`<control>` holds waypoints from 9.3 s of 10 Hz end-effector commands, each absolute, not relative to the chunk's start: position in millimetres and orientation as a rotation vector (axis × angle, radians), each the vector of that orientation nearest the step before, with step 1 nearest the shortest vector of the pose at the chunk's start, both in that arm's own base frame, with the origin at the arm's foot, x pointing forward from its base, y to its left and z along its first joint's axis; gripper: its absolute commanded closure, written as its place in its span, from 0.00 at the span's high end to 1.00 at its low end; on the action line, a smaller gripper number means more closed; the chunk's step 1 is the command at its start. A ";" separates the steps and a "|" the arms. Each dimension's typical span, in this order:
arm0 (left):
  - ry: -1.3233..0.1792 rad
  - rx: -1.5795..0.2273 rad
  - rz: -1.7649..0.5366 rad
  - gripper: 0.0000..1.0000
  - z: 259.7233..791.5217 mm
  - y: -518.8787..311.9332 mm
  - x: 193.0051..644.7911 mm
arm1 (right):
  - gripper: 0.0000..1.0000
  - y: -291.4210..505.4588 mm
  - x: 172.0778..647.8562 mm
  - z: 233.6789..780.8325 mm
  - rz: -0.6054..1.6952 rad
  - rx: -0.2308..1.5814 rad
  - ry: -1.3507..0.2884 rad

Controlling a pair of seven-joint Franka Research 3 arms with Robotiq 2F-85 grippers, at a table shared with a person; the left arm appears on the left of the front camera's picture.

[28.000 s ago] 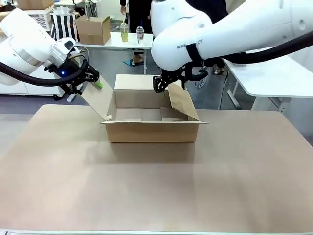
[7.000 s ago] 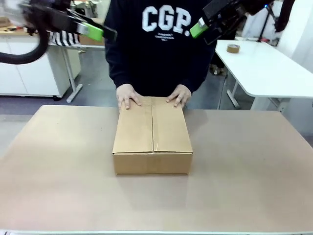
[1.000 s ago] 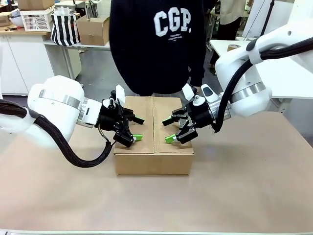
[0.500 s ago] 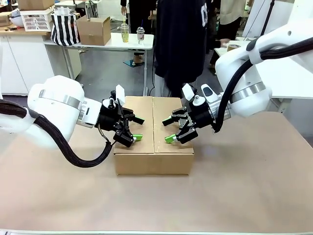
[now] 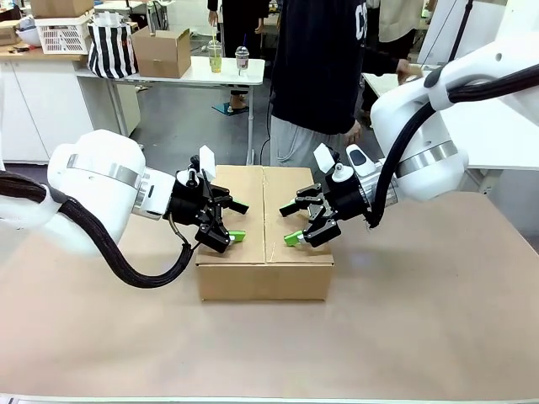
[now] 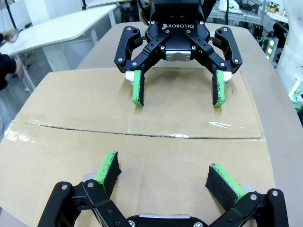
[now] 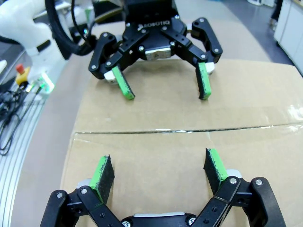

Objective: Pack the gift set into the box.
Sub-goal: Press and hold the closed box until the human finishes sealing it.

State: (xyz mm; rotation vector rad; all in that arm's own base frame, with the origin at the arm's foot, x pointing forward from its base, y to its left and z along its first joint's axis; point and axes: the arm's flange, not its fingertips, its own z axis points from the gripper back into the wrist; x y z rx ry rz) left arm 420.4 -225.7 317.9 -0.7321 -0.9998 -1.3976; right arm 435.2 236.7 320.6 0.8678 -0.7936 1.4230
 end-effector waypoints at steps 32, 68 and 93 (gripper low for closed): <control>-0.997 -0.734 -1.398 1.00 314.7 -224.4 420.4 | 1.00 237.2 434.9 318.9 1.424 0.864 -0.791; -0.997 -0.734 -1.398 1.00 314.7 -224.4 420.4 | 1.00 237.2 434.9 318.9 1.424 0.864 -0.791; -0.997 -0.734 -1.398 1.00 314.7 -224.4 420.4 | 1.00 237.2 434.9 318.9 1.424 0.864 -0.791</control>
